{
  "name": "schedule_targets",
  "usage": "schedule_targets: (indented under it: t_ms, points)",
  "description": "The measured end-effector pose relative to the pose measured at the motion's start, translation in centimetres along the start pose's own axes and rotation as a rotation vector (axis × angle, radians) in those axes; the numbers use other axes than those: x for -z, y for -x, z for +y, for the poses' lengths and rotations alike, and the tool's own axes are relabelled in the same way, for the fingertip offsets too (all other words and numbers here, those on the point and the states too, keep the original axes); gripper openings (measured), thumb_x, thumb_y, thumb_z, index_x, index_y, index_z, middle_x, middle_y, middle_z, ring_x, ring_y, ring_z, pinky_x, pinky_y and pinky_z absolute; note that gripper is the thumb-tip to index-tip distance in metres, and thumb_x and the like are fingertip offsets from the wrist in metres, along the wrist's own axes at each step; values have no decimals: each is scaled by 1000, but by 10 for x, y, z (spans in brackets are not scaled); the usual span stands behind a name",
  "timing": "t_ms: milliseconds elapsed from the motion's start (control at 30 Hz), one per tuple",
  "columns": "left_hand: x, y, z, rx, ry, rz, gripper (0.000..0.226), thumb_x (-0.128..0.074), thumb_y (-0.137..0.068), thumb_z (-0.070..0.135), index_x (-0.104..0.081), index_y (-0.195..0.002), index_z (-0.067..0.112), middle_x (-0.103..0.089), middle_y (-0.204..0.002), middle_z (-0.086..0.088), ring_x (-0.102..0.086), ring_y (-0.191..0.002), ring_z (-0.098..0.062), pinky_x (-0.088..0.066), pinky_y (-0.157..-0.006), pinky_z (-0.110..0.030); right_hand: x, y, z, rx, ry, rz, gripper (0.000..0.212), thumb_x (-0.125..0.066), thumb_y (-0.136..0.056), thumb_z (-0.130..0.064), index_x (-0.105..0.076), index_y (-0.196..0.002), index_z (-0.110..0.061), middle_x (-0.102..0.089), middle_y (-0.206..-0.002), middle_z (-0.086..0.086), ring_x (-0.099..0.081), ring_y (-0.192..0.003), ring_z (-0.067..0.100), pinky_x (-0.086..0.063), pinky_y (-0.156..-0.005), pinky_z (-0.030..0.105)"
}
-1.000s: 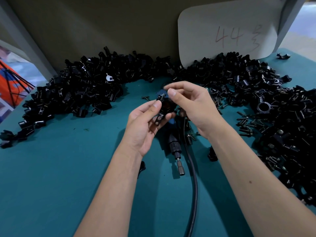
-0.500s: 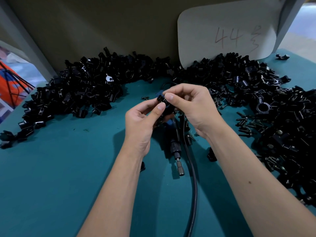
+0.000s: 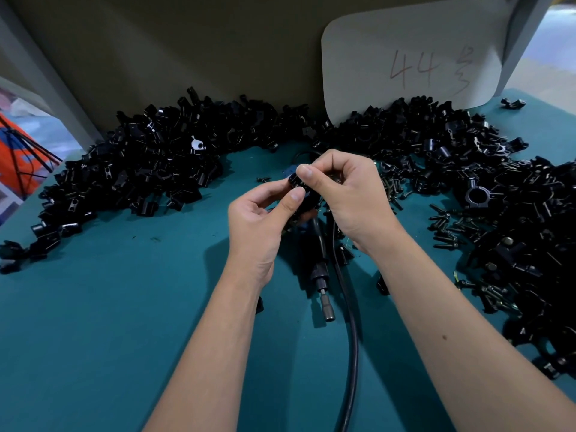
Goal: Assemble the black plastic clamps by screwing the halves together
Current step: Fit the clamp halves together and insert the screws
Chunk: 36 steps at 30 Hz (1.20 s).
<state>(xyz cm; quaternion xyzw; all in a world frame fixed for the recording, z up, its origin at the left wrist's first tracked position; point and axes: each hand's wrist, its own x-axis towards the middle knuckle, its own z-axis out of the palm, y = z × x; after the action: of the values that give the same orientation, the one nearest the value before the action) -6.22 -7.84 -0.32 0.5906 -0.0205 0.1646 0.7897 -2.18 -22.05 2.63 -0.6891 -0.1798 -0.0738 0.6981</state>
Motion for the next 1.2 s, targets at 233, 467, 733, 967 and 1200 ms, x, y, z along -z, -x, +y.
schedule_targets:
  t_ms: [233,467,733,967,1200]
  points:
    - [1,-3,2,-64,-48,-3,16,-81,-84,10,-82,-97,20,-79,-101,-12,-77,-95,-29,-62,-87,-48,-4,2,-4,21,47,2,21,-73,-96,-16,-67,-86,1,-66,-79,8,-61,-63,2,-50,-57,15]
    - [3,-2,2,-118,-102,-1,20,-78,-88,3,-77,-107,10,-80,-102,-9,-77,-92,-33,-63,-82,-37,-5,3,-3,70,231,-4,29,-71,-98,-24,-62,-80,-2,-53,-80,4,-46,-68,4,-41,-62,13]
    - [5,-2,3,-88,-111,14,15,-78,-89,9,-79,-103,14,-80,-99,-8,-78,-86,-24,-62,-75,-32,-6,4,-4,107,238,-7,9,-73,-94,-9,-69,-86,-8,-62,-95,8,-58,-85,13,-47,-73,19]
    - [7,-3,6,-38,-55,20,14,-76,-87,10,-78,-101,8,-79,-99,-13,-75,-83,-25,-58,-69,-26,-3,2,-4,37,53,-76,12,-70,-94,1,-78,-98,-7,-71,-105,14,-67,-99,24,-56,-81,25]
    - [9,-3,6,5,-33,-38,13,-80,-81,13,-81,-93,17,-78,-100,-13,-75,-91,-29,-62,-80,-39,-2,4,-5,-32,-19,-36,17,-76,-93,-10,-72,-88,5,-68,-93,29,-66,-75,14,-56,-69,20]
